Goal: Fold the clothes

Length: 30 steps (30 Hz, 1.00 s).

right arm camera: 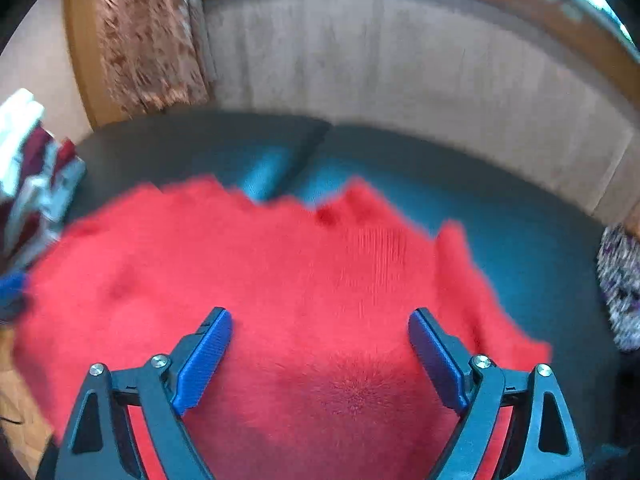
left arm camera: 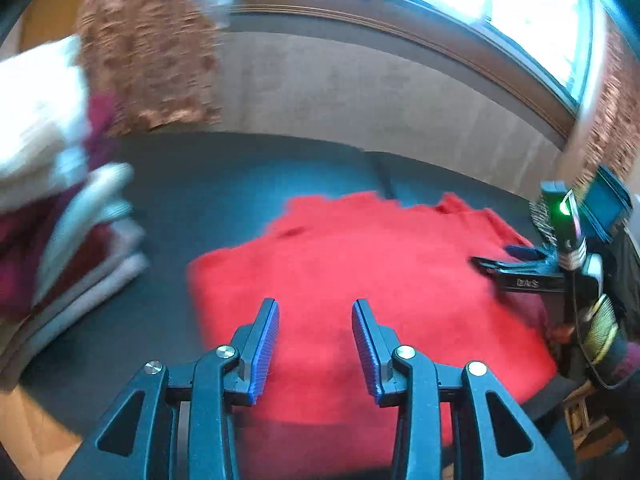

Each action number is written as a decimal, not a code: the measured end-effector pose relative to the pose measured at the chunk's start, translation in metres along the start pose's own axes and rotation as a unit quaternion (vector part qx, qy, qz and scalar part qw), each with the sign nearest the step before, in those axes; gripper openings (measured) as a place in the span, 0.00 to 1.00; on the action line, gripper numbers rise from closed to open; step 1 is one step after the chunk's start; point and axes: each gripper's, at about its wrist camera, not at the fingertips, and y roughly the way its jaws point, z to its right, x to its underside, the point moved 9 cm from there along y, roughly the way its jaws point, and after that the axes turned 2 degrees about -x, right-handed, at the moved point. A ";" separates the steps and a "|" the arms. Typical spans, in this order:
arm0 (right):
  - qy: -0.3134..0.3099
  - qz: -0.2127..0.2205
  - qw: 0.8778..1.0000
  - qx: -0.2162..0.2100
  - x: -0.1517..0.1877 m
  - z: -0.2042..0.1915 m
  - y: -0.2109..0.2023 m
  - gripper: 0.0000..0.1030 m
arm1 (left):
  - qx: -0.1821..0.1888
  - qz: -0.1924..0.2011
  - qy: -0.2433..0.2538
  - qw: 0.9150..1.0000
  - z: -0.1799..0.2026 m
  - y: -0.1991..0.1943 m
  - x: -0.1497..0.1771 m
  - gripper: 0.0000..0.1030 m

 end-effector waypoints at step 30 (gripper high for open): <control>0.015 0.040 0.999 -0.019 -0.003 0.002 -0.002 1.00 | 0.117 -0.151 -0.009 0.982 -0.021 0.001 0.074 0.05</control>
